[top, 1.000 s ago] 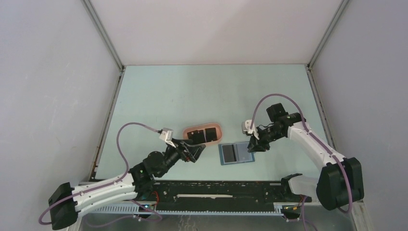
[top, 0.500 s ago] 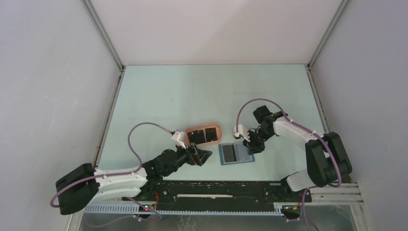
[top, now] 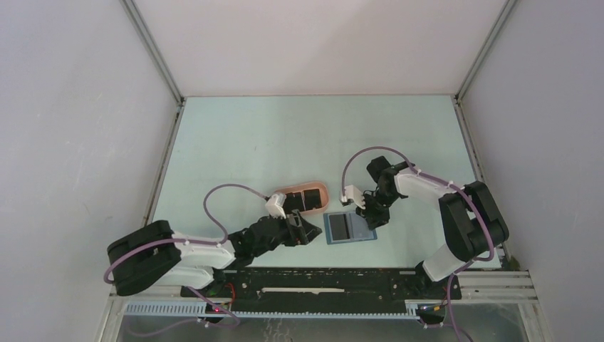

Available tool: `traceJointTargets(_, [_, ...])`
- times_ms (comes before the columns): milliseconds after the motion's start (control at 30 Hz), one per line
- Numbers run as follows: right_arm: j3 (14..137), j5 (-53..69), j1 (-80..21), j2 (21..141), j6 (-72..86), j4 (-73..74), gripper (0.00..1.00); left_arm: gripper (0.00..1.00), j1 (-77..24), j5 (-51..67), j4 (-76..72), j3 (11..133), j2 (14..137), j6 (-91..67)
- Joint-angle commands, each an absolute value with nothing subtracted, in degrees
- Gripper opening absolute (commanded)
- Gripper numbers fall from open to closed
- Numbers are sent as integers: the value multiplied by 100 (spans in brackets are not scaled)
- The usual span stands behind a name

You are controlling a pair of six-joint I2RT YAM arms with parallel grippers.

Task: Put the credit cards into the card holder
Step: Close the card holder at the center of the board.

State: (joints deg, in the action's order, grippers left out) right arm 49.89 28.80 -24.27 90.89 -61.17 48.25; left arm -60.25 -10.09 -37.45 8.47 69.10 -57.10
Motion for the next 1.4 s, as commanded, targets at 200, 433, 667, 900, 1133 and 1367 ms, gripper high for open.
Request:
traceJointTargets(200, [5025,2407,-2634,9351,-6046,4735,15,76,-6020,-436,-3602,1661,8119,-7040])
traceJointTargets(433, [5096,2339,-2758,9458,-5960,4781,14,73,-6020,-160,-3715,1998,8959,-7356])
traceJointTargets(667, [5132,2342,-2793,9494,-5926,4817,13,79,-6012,-230,-3850,2161,9313,-7134])
traceJointTargets(900, [5155,2364,-2813,9529,-5900,4859,13,81,-6003,70,-5019,2086,9674,-6936])
traceJointTargets(1133, [5212,2407,-2822,9581,-5855,4903,12,85,-5977,334,-6555,1879,9922,-6808])
traceJointTargets(1367, [5236,2417,-2826,9606,-5811,4928,11,85,-5960,738,-7353,2042,10276,-6837])
